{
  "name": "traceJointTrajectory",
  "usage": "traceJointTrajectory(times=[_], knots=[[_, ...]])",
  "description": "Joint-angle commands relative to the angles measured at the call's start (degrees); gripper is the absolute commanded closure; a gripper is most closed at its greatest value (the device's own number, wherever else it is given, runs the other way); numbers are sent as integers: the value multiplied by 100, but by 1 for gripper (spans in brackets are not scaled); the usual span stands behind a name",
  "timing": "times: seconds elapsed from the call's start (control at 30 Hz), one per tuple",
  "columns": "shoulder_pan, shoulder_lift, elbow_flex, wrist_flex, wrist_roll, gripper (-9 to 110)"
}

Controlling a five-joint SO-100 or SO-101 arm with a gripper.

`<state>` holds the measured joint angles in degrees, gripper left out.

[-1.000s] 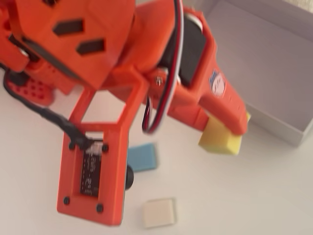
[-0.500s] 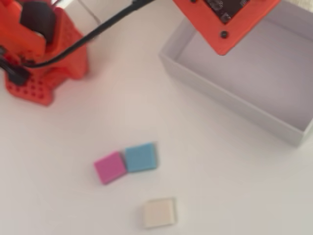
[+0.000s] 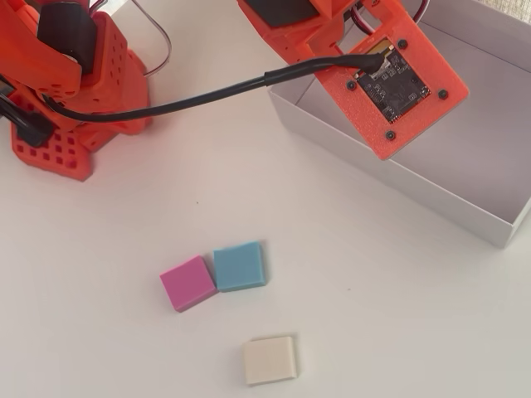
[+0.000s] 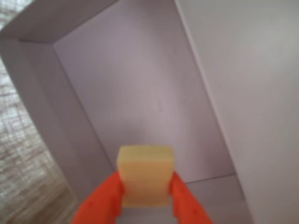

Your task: Grasp the yellow cuboid and put it in the bin.

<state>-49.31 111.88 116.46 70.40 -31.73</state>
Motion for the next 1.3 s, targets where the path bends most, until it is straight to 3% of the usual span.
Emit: traceJointTrajectory(times=[0.0,0.2,0.4,0.5,0.7,0.93,1.1,1.27], knots=[[-35,79,193,-281,-44,108],[44,281,325,-378,-26,77],[97,334,325,-773,-44,73],[149,387,281,-791,-53,56],[580,914,272,-1274,-97,56],[2127,2707,360,-2329,9,56],[3375,3902,580,-2250,1116,56],[4166,5256,1424,-1424,1828,56]])
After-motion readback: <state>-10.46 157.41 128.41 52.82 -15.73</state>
